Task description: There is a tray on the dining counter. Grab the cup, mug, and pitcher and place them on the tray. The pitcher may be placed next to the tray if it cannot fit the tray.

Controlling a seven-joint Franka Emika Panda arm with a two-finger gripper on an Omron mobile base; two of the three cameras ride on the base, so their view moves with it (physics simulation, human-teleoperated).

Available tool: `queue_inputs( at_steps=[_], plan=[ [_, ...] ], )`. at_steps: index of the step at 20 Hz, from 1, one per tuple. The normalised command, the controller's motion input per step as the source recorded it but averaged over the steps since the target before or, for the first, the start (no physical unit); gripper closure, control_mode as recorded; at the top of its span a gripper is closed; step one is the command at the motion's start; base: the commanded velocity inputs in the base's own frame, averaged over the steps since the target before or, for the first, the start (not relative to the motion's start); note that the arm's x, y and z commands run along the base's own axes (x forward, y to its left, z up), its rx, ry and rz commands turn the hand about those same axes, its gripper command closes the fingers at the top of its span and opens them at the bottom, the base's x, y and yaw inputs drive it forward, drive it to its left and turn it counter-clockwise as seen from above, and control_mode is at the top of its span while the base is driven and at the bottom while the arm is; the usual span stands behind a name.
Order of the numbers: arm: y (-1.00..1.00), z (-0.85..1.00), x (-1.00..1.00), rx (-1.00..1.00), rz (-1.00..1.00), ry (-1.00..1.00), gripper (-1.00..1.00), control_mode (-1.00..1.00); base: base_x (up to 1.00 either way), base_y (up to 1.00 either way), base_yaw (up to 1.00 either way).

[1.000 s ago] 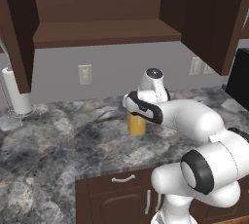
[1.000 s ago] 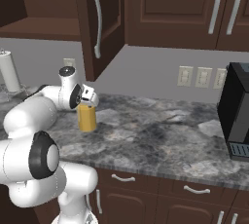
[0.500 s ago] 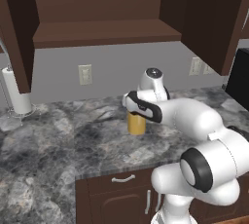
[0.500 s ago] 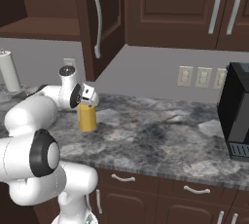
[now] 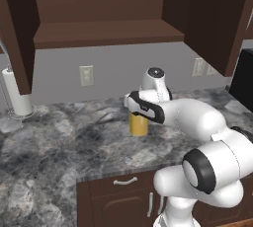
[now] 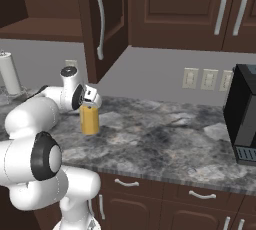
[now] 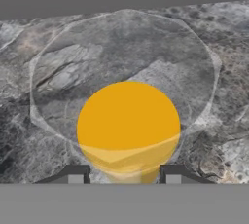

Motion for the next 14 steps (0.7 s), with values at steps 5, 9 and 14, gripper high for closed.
queue_inputs(
  at_steps=[5, 9, 14],
  plan=[
    [0.0, 0.0, 0.0, 0.0, 0.0, 0.0, 1.0, -1.0, 0.0, 0.0, 0.0],
    [0.0, 0.0, 0.0, 0.0, 0.0, 0.0, 1.0, -1.0, 0.0, 0.0, 0.0],
    [0.0, 0.0, 0.0, 0.0, 0.0, 0.0, 1.0, -1.0, 0.0, 0.0, 0.0]
  ],
)
